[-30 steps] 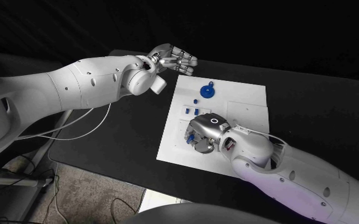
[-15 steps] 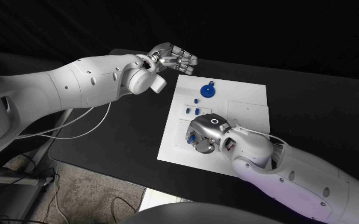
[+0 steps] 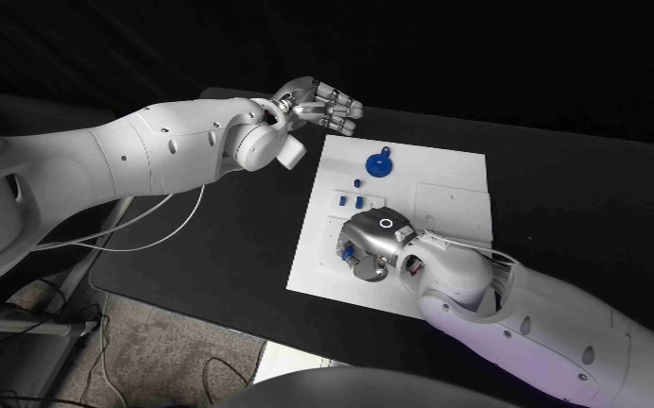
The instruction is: Assemble the parts on the task board
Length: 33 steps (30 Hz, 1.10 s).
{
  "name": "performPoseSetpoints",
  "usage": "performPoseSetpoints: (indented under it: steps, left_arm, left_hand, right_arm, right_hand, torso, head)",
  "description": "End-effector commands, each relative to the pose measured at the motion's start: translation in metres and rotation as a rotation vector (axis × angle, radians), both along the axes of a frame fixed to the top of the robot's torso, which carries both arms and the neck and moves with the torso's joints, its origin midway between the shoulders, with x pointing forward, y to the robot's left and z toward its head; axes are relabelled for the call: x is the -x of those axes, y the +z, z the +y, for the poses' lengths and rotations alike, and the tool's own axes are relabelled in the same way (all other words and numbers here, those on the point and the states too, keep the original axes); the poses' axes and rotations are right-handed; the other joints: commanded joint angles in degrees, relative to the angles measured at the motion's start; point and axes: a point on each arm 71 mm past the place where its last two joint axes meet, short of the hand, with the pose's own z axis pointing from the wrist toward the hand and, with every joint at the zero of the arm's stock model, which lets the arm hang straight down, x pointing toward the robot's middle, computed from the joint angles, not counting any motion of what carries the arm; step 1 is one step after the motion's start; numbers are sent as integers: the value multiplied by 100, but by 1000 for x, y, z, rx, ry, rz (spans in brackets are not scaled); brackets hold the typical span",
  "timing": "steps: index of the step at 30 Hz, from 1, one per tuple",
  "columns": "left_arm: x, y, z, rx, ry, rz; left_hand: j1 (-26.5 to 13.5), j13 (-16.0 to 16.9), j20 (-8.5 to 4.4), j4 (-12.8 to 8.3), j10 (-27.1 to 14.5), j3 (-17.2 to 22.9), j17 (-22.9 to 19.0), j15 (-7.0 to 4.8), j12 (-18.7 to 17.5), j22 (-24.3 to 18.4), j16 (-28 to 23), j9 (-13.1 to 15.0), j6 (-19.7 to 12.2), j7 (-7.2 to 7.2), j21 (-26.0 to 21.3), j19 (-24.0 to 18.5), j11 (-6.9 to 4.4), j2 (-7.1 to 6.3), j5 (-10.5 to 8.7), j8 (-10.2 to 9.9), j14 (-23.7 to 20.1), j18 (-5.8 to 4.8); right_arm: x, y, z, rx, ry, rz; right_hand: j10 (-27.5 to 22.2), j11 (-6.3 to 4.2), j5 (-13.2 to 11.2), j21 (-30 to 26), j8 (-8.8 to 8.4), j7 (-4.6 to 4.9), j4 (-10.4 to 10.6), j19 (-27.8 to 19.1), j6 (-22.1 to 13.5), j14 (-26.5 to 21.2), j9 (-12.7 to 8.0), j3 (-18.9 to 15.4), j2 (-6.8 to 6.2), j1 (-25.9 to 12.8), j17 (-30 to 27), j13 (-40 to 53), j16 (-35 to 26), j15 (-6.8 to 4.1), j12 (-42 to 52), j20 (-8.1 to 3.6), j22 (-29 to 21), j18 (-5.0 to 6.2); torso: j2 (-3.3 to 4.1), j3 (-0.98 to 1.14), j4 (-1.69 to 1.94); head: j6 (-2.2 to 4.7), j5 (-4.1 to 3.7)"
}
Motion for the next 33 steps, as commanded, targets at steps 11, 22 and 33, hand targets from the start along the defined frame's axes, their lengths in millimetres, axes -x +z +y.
performPoseSetpoints:
  steps: [11,22,33]
  left_arm:
    - [1,0,-4,6,-27,9]
    - [1,-1,-4,3,-31,18]
    - [2,-2,-4,-2,-44,38]
  left_hand:
    - [37,-4,14,-32,-26,-10,3,12,22,-6,12,1,6,4,5,39,16,37,33,4,-27,3]
    - [66,-4,7,-68,-34,30,2,9,20,-61,12,0,-1,9,15,43,18,68,88,1,-30,5]
    - [40,-4,11,-68,-50,46,0,11,20,-64,12,-1,-16,13,20,38,22,46,91,1,-33,3]
  right_arm:
    - [5,-11,2,48,27,20]
    - [4,-10,0,-1,20,31]
    - [2,-8,-2,-60,-4,23]
  right_hand:
    - [142,-260,850,-92,14,57,56,-77,-102,-70,-3,-361,-213,-249,-25,3,-31,29,18,49,83,116]
    - [-335,-117,1105,-273,5,139,70,-91,-522,-158,-74,-925,-306,-432,-76,-1,-3,139,14,155,1,137]
    - [-1029,59,792,-456,8,218,147,5,-1105,-177,-83,-1149,-475,-340,-184,-6,-18,224,37,247,-148,244]
  torso:
    - [0,1,-2]
    - [-2,6,1]
    - [-1,5,0]
  head:
    - [10,-31]
    - [7,-60]
    - [21,-74]
